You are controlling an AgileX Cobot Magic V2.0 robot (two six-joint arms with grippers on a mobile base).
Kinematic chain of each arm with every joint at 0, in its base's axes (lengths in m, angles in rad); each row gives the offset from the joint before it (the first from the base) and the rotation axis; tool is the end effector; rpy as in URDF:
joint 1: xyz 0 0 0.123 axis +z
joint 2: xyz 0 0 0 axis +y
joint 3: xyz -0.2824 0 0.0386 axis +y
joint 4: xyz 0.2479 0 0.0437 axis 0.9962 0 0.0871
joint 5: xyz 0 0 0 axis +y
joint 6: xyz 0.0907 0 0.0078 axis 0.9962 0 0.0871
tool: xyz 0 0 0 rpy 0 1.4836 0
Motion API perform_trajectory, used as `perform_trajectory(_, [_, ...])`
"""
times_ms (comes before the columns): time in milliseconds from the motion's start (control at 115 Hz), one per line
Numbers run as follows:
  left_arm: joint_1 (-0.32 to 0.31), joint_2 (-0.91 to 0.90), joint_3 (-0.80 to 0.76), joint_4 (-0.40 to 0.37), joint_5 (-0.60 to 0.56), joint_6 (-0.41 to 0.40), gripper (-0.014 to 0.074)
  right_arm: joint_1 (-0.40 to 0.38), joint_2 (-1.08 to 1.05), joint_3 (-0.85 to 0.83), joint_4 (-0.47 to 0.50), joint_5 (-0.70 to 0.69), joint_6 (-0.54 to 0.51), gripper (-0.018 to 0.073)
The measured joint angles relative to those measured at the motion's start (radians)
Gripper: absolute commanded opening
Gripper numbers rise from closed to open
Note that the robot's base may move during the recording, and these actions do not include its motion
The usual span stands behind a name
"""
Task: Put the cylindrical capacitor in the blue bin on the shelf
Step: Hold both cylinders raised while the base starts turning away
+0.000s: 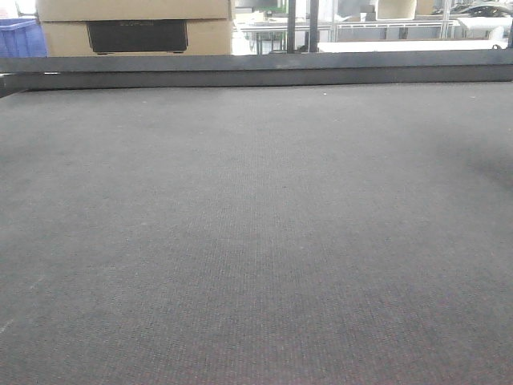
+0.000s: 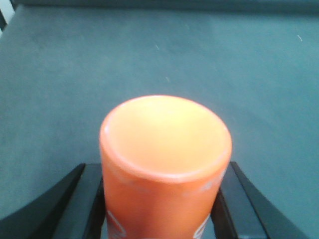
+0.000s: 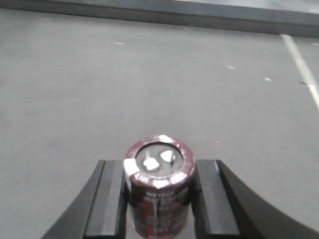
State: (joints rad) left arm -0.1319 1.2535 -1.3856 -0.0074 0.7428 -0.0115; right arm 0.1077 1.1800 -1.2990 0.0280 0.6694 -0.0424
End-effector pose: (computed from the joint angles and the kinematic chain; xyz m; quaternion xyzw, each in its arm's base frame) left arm 0.2649 -0.0356 0.4337 0.0510 0.8645 -0.0393 0.4985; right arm 0.2488 0.0285 0.4309 -0.0590 0.8484 0.0303 0.5252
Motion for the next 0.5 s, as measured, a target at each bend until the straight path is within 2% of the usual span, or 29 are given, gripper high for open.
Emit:
perform_trajectory(277, [-0.068, -0.215, 0.178, 0.007, 0.020, 0.011, -0.0111, 0.138, -0.214, 0.178, 0.041, 0.024, 0.000, -0.0162])
perform_trajectory(503, [-0.080, -0.354, 0.243, 0.007, 0.040, 0.011, -0.0111, 0.167, -0.347, 0.215, 0.043, 0.030, 0.002, -0.0162])
